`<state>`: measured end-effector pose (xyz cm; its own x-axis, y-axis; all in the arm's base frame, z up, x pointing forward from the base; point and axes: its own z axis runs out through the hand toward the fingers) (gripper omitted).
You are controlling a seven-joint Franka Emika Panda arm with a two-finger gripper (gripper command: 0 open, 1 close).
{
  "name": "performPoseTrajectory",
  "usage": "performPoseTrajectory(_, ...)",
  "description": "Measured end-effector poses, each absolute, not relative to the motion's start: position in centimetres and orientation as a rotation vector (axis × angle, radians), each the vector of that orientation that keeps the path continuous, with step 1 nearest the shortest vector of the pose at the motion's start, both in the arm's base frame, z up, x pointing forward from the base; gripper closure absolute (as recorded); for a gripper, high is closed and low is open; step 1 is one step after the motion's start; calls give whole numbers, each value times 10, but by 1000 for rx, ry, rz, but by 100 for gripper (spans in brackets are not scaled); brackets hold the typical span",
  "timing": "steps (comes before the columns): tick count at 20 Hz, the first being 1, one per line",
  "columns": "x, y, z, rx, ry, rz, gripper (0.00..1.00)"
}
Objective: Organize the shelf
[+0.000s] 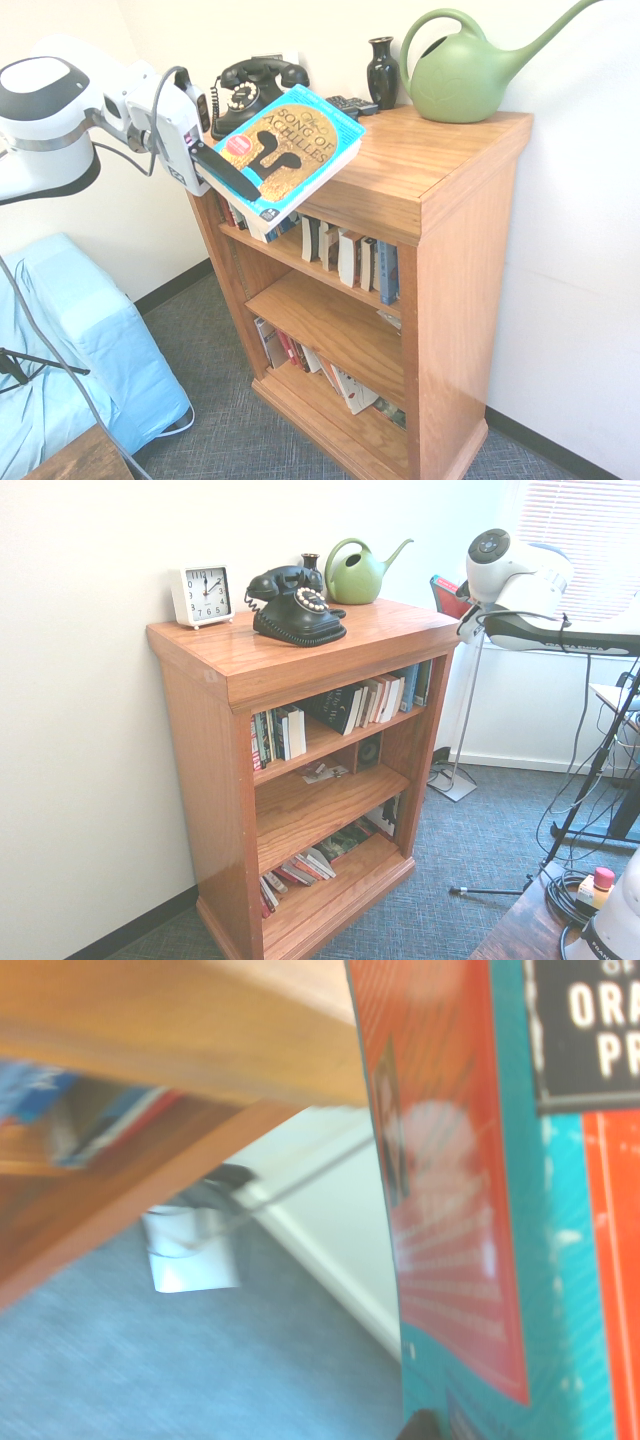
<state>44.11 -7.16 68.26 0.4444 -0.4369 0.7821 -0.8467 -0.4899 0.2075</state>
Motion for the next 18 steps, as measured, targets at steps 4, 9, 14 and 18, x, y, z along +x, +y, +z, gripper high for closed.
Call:
performPoseTrajectory(4, 397, -57, 658, 2195, -1094, 939, 100)
performPoseTrajectory(9, 357, -34, 627, 2276, -1089, 992, 100)
performPoseTrajectory(14, 351, -6, 581, 2385, -1038, 1013, 100)
performPoseTrajectory(18, 358, 22, 547, 2468, -988, 1005, 100)
